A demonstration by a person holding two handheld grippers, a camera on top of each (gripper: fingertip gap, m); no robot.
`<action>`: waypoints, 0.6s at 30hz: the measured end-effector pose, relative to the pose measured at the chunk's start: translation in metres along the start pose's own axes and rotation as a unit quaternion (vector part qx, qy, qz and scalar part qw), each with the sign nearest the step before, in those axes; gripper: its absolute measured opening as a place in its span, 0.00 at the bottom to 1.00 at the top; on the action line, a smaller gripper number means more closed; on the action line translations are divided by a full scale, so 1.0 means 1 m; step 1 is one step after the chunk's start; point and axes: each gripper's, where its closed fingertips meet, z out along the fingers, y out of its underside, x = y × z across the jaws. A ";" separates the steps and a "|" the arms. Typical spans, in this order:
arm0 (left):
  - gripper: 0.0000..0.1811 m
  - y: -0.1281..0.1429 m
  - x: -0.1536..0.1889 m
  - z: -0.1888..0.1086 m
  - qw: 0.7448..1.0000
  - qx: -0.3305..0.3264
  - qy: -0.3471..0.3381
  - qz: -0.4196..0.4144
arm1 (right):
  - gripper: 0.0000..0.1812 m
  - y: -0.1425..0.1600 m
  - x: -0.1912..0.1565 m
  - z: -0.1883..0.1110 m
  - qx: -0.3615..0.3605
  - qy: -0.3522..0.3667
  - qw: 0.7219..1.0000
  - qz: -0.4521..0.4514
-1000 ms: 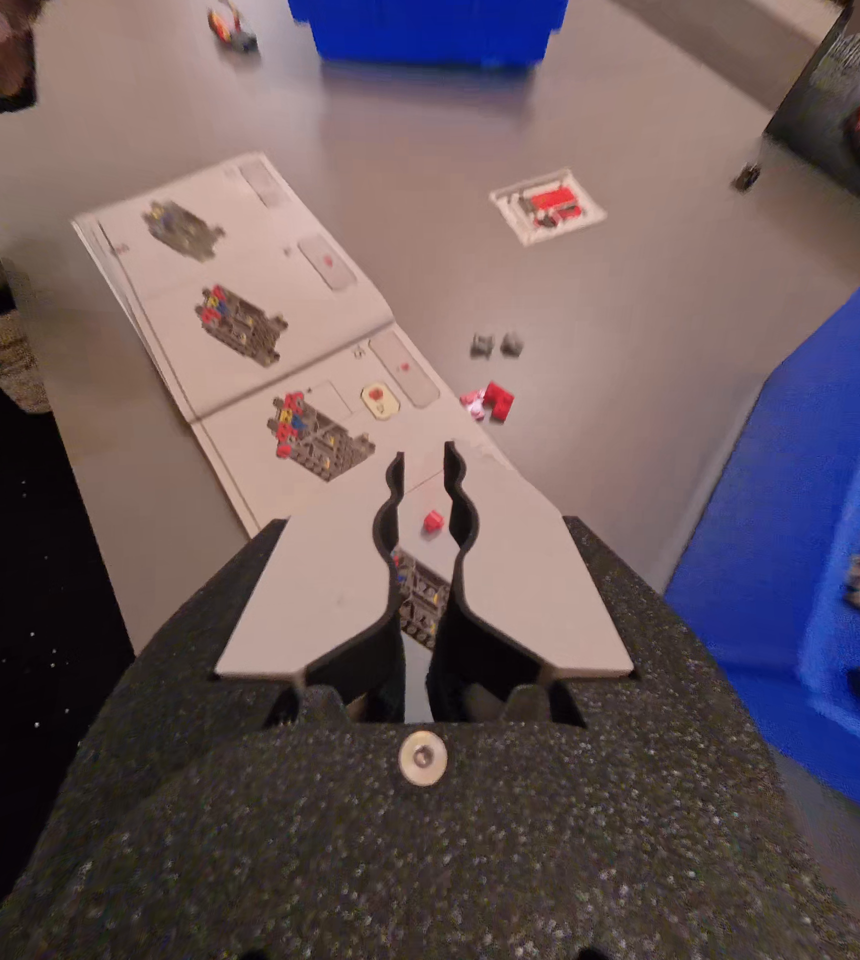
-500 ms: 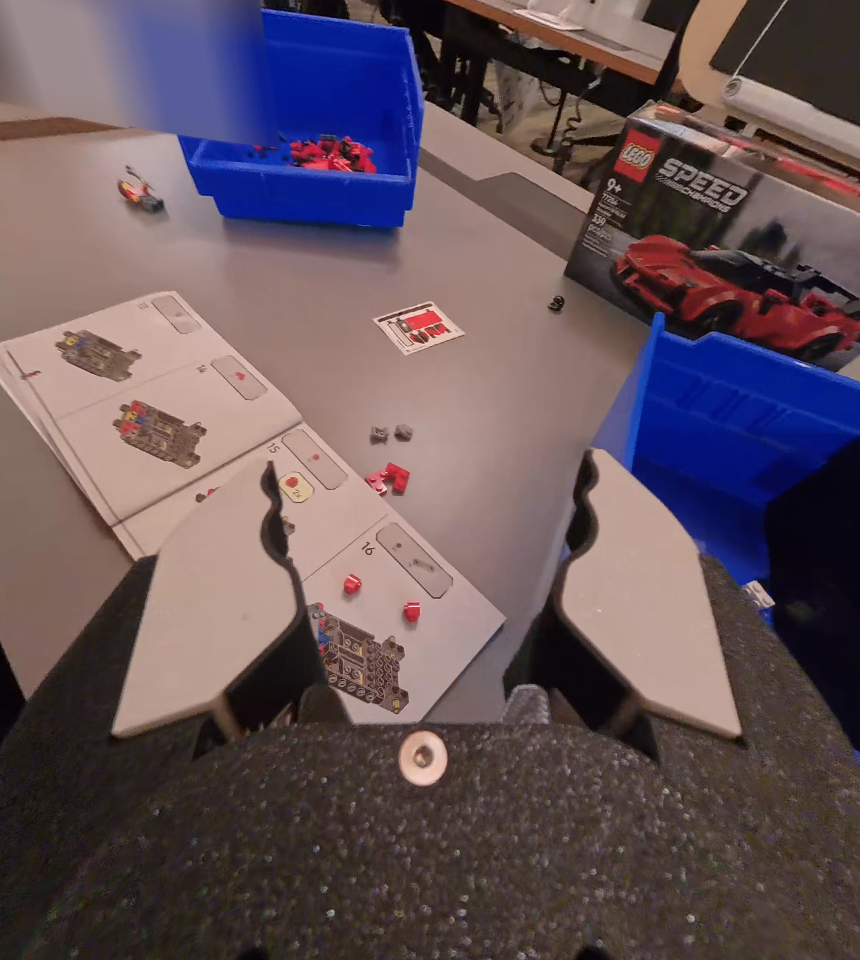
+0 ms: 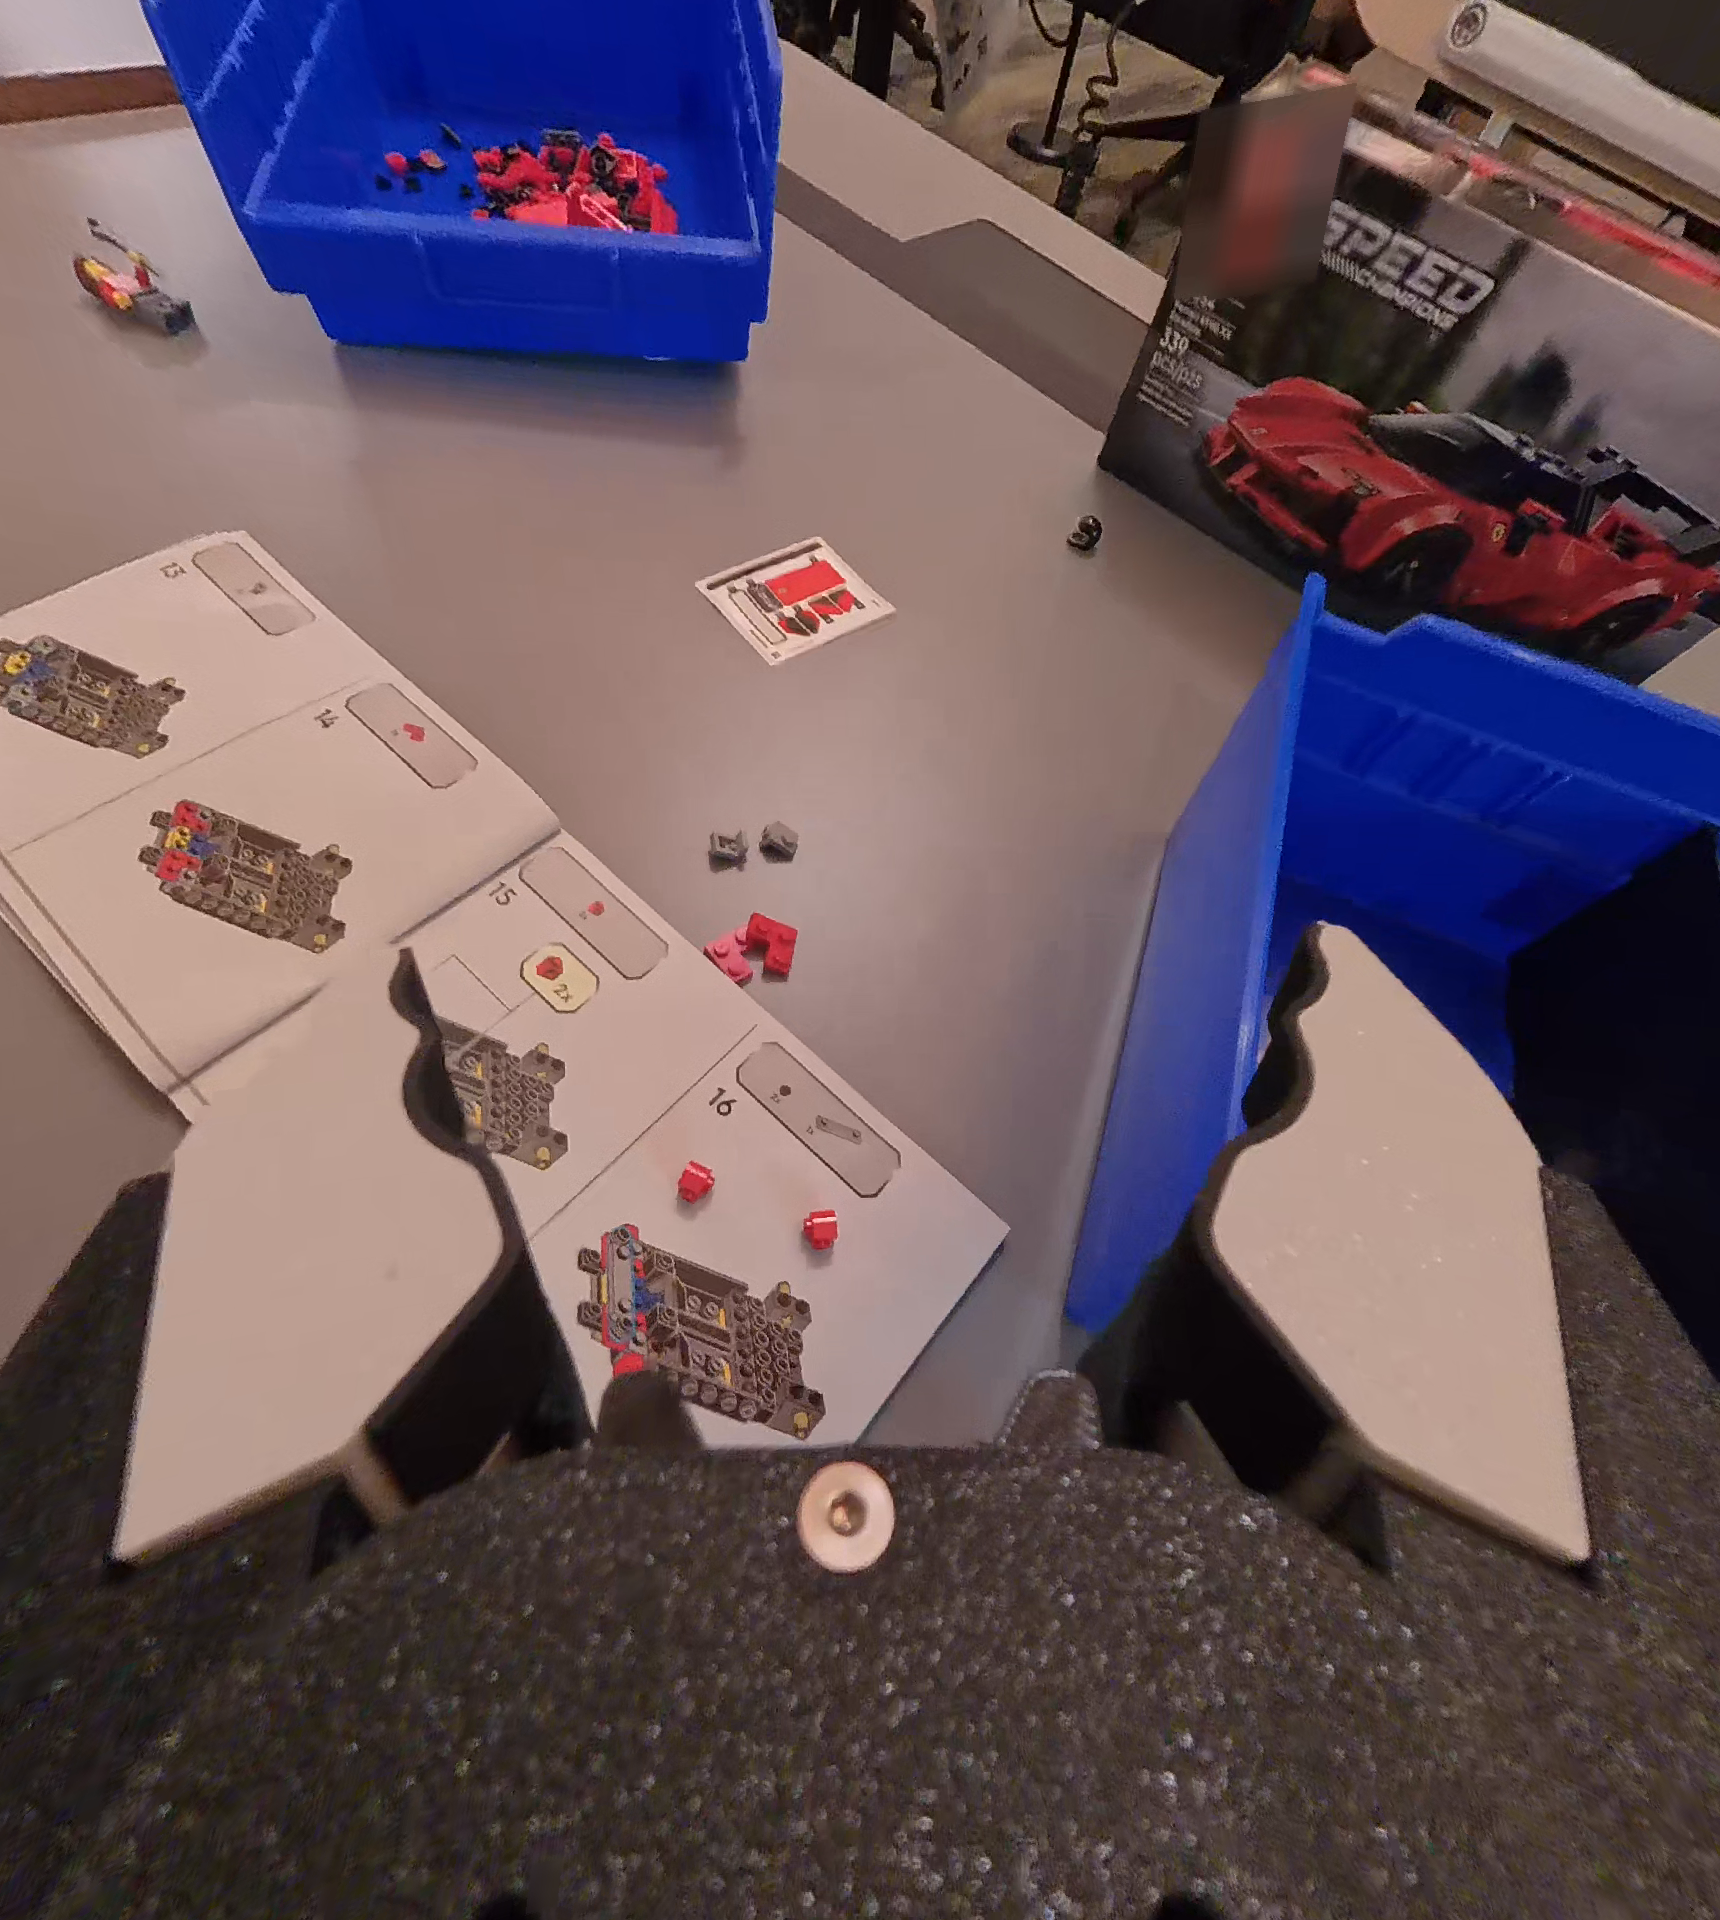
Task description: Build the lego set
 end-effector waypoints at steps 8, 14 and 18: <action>0.21 -0.007 -0.020 0.018 0.996 0.073 0.026 0.040 | 0.81 -0.049 0.012 0.002 0.098 -0.027 0.994 0.026; 0.26 0.109 -0.109 -0.017 0.994 0.070 -0.054 -0.060 | 0.81 -0.083 0.027 -0.001 0.158 -0.088 0.982 0.051; 0.27 0.139 -0.131 -0.063 0.977 0.141 -0.066 -0.142 | 0.80 -0.060 0.041 0.006 0.138 -0.065 0.987 0.039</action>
